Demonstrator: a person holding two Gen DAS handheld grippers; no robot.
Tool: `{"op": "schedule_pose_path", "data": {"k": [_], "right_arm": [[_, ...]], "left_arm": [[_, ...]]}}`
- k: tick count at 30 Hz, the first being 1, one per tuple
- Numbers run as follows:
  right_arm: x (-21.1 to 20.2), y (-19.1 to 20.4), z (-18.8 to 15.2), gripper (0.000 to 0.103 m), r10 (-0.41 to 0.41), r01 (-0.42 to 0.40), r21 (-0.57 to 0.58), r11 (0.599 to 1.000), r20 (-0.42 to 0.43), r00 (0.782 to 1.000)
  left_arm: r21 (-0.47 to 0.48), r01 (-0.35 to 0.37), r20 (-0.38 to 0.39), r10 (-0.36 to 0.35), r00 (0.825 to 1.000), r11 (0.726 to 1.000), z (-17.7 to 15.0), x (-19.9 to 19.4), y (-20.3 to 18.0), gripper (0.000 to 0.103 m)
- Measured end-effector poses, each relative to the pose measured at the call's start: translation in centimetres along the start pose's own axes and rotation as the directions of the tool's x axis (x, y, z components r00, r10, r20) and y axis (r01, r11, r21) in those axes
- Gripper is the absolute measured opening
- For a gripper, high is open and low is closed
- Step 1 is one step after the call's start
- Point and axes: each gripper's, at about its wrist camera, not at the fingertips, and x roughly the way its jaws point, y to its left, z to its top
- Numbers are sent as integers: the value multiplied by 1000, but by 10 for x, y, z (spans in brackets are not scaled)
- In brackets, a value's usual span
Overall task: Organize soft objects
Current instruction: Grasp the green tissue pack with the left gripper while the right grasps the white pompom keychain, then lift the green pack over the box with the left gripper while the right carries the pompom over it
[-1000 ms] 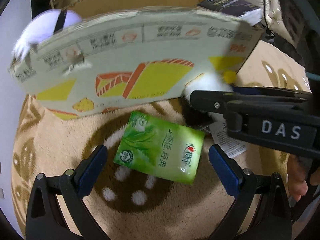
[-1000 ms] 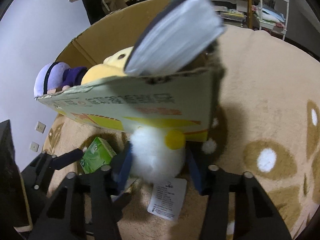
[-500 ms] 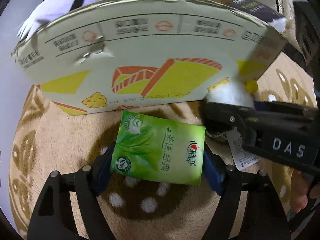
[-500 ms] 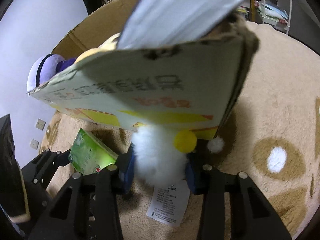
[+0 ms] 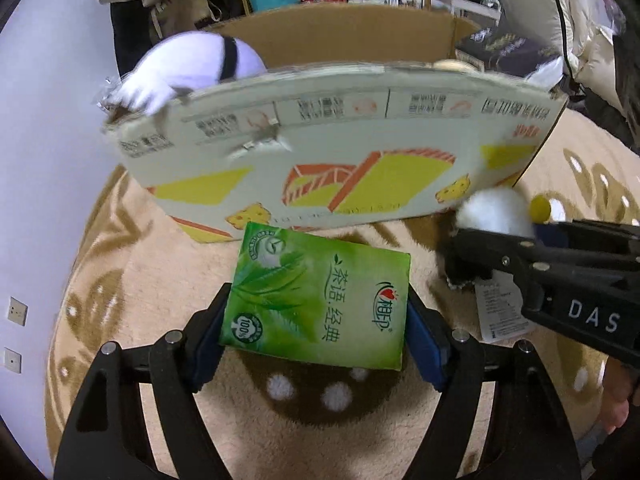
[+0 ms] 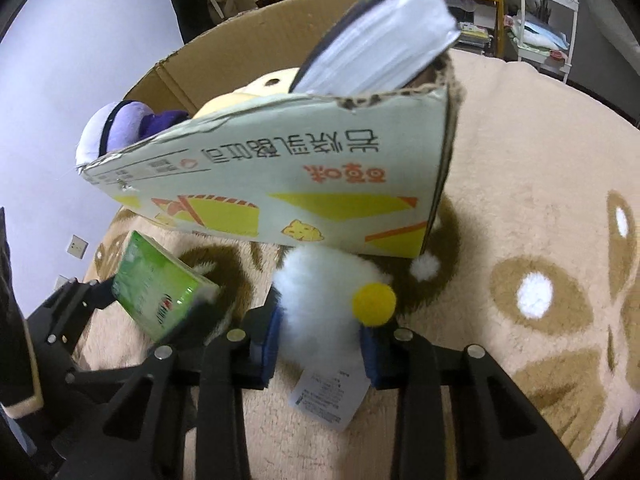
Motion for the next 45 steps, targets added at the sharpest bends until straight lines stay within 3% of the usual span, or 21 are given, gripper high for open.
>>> {"op": "schedule_pose_path", "data": {"k": [15, 26, 31, 45], "right_arm": [[-64, 1, -5, 35, 49, -55, 48, 997, 120, 992], [-108, 23, -5, 35, 46, -42, -21, 999, 210, 977], [-129, 29, -2, 35, 30, -20, -40, 999, 259, 965], [-166, 39, 33, 35, 29, 5, -76, 997, 444, 895]], "left_arm": [[-91, -25, 120, 36, 992, 996, -2, -47, 13, 77], [-108, -51, 243, 76, 967, 993, -2, -93, 17, 77], [-109, -57, 319, 89, 944, 992, 3, -111, 21, 77], [-111, -57, 433, 100, 896, 992, 44, -139, 34, 77]]}}
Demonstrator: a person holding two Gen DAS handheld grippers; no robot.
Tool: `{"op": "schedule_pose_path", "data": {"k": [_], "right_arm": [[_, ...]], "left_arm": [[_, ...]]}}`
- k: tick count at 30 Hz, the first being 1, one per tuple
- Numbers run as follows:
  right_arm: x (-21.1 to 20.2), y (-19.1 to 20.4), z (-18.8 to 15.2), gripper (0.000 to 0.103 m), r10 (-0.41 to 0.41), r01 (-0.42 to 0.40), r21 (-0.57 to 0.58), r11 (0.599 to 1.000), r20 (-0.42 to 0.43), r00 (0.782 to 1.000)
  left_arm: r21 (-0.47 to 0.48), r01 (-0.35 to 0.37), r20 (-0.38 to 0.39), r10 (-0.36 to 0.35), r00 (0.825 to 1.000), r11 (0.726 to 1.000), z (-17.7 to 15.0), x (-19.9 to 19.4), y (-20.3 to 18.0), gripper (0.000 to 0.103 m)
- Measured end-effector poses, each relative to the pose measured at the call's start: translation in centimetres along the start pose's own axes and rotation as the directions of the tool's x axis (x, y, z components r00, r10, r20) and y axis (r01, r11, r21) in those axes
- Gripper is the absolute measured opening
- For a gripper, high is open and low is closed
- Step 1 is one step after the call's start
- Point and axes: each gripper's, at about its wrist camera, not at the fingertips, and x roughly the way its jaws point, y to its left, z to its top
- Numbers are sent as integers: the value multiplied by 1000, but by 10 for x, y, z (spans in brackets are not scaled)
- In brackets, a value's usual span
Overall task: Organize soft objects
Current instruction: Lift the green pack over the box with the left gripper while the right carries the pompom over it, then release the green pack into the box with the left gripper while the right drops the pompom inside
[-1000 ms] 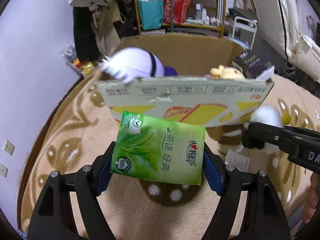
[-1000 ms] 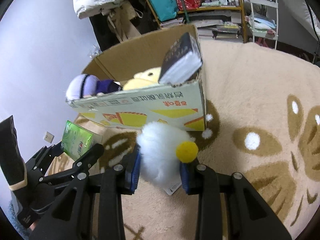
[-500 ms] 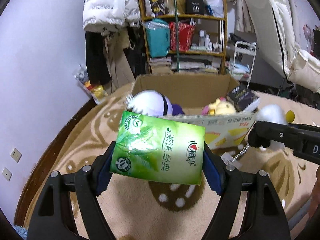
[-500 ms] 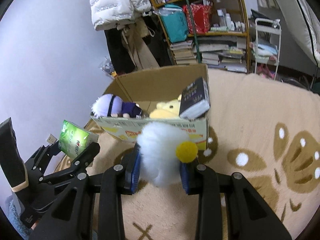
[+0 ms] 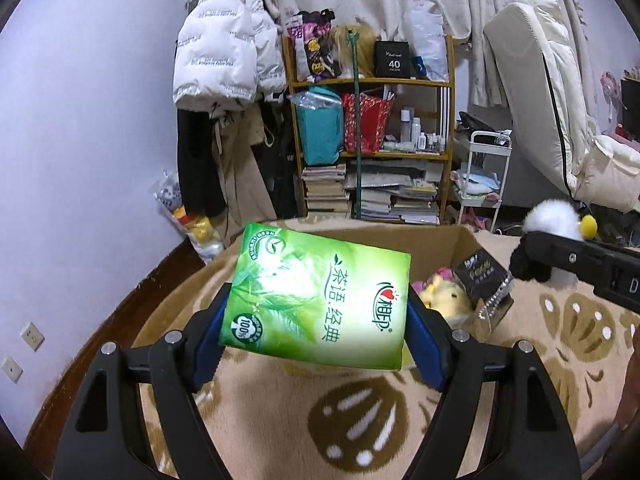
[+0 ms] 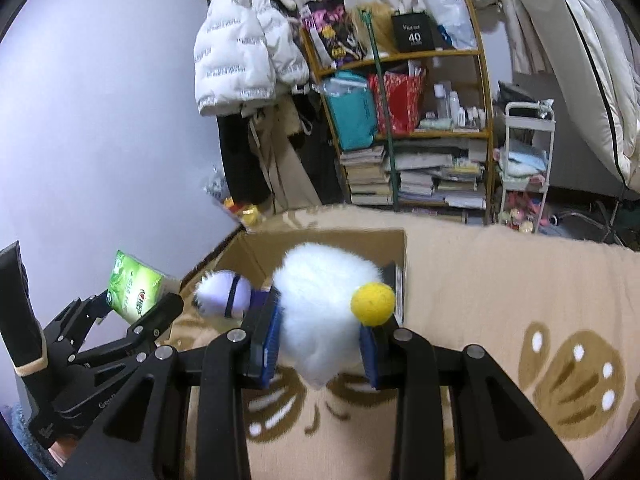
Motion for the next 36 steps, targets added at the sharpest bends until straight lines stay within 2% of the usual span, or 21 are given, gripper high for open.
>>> {"op": "schedule_pose_path", "data": {"k": [10, 15, 18, 22, 33, 36], "right_arm": [[17, 2, 40, 35, 30, -25, -46, 999, 106, 994], [24, -3, 46, 35, 46, -39, -54, 998, 139, 989], [33, -6, 42, 36, 40, -35, -46, 998, 134, 990], [48, -11, 34, 36, 60, -58, -18, 998, 95, 994], [69, -23, 17, 40, 62, -62, 23, 998, 23, 998], [72, -26, 15, 40, 81, -81, 40, 996, 14, 997]], "left_arm": [[17, 21, 24, -21, 999, 1000, 35, 31, -6, 77], [25, 24, 14, -25, 1000, 999, 43, 51, -7, 78], [6, 5, -7, -4, 1000, 1000, 40, 66, -5, 78], [-19, 21, -47, -22, 999, 1000, 33, 82, -1, 78], [22, 59, -85, -57, 995, 998, 27, 105, -12, 79], [30, 42, -83, -40, 996, 999, 25, 106, -13, 81]]}}
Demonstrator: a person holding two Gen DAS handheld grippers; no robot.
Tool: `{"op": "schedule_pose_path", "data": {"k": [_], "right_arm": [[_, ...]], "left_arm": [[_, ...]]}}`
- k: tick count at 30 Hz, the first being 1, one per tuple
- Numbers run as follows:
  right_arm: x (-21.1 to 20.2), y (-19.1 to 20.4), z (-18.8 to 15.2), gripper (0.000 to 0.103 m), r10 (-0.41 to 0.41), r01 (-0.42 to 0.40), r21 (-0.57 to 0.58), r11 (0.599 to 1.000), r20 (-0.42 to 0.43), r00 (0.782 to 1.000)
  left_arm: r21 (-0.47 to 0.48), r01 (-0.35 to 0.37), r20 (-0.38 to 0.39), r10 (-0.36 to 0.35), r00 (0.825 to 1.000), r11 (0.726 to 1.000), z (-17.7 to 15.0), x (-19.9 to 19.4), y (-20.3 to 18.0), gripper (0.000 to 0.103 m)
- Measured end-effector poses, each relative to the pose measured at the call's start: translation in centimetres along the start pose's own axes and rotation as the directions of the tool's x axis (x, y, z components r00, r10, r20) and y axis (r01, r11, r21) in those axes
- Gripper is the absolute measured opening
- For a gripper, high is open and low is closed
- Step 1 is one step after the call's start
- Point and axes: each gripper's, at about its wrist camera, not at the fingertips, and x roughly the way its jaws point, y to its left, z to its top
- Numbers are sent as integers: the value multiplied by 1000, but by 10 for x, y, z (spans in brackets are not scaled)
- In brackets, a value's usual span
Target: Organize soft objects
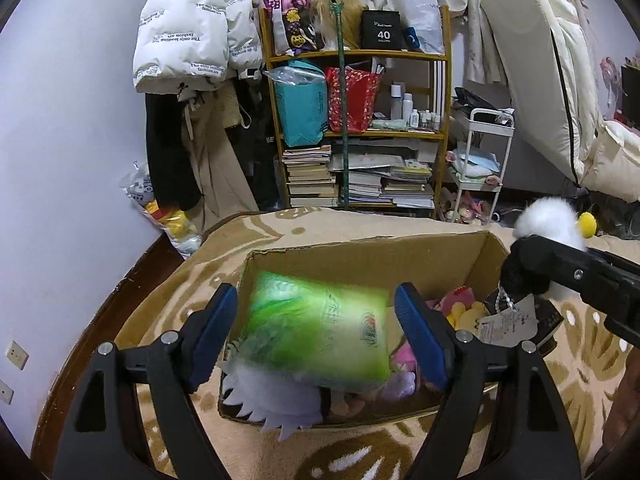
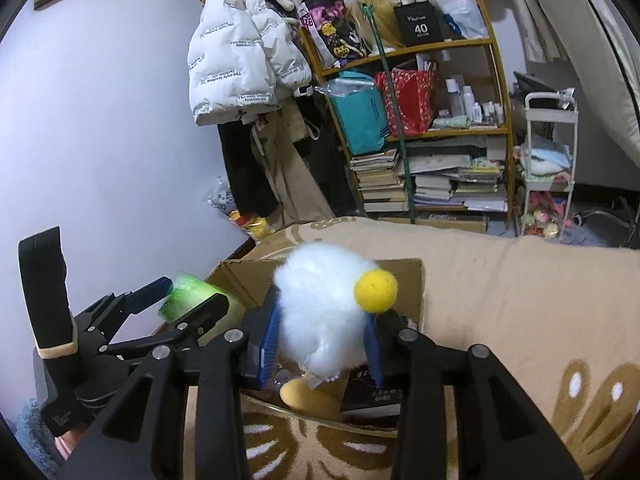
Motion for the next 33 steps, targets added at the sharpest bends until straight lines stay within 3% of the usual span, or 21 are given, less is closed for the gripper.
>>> {"op": "schedule_pose_path", "data": {"k": [4, 6, 11, 15, 20, 22, 33], "right_arm": [[1, -3, -3, 40, 9, -9, 25, 1000, -11, 1000], [1, -3, -3, 41, 11, -11, 26, 1000, -11, 1000], [-1, -1, -3, 42, 11, -11, 25, 1000, 3, 1000], [-6, 2, -3, 56, 4, -5, 18, 1000, 20, 1000], [-17, 8, 2, 61, -15, 15, -3, 1000, 35, 999], [-24, 11, 3, 73, -24, 24, -7, 1000, 48, 999], [-72, 29, -2, 100, -76, 82, -51, 995, 108, 991]], "left_arm": [[-28, 8, -8, -9, 1000, 1000, -4, -1, 5, 82], [-53, 20, -12, -20, 1000, 998, -4, -2, 9, 92], [-50, -13, 2, 13, 1000, 999, -6, -11, 13, 93], [-64, -39, 5, 40, 999, 997, -13, -20, 18, 94], [-84, -37, 5, 37, 999, 996, -18, -35, 26, 99], [-79, -44, 8, 45, 999, 996, -19, -44, 28, 99], [-82, -86, 44, 90, 995, 993, -33, -94, 40, 102]]}}
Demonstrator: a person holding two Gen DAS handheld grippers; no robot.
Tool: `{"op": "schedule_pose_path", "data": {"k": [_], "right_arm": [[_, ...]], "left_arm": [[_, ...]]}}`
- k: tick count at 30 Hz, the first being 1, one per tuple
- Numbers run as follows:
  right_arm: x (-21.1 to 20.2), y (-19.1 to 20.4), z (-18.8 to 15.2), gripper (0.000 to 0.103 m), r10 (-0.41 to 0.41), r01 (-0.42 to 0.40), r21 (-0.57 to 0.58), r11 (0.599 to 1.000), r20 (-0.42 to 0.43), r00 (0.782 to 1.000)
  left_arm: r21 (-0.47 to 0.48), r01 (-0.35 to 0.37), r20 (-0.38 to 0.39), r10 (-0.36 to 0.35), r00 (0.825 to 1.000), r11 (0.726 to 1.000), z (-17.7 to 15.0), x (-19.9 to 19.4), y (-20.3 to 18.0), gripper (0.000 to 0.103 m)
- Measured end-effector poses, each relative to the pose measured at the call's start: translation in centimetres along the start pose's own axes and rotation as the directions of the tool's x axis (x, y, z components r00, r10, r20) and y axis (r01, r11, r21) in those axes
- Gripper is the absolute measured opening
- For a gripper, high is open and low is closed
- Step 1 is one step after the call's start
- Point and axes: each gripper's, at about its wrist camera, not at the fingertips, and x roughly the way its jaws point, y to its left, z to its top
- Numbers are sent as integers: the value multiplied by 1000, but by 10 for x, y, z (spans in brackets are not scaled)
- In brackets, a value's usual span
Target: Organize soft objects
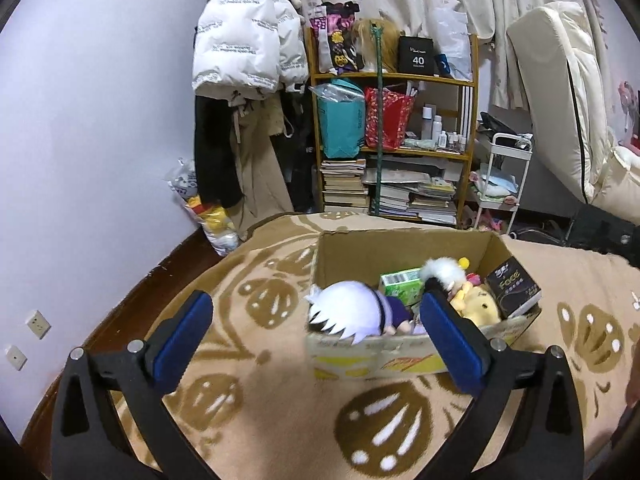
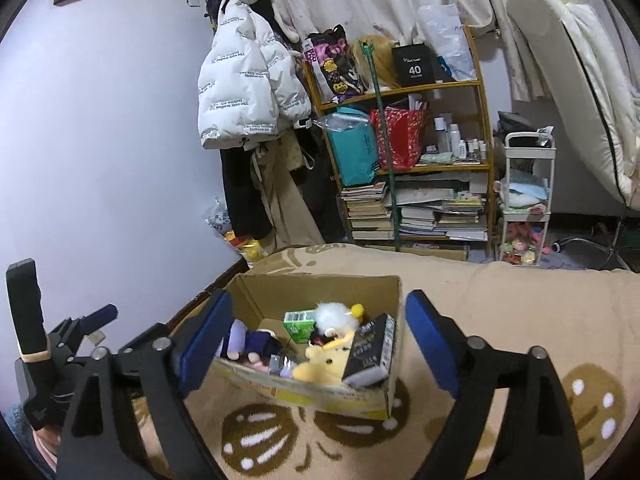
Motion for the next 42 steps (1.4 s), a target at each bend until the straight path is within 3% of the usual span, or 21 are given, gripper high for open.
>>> {"op": "schedule_pose_path", "data": {"k": [7, 20, 27, 37, 42], "right_arm": [[-33, -3, -5, 103, -62, 62, -4, 998, 31, 998], [-81, -4, -17, 103, -90, 91, -21, 996, 61, 994], [-103, -7, -22, 103, -101, 102, -7, 995, 126, 987], [-101, -3, -36, 103, -123, 129, -60, 990, 99, 988], [-92, -5, -42, 103, -133, 137, -56, 989, 80, 988]], "left_arm": [[-4, -15, 15, 15, 1000, 1000, -7, -27, 9, 102], [-20, 5, 43, -4, 999, 1000, -16, -78, 24, 102], [19, -13, 47, 12, 999, 1000, -30, -94, 22, 102], [53, -22, 66, 18, 998, 998, -42, -95, 15, 102], [27, -28, 63, 27, 998, 999, -44, -87, 20, 102]]}}
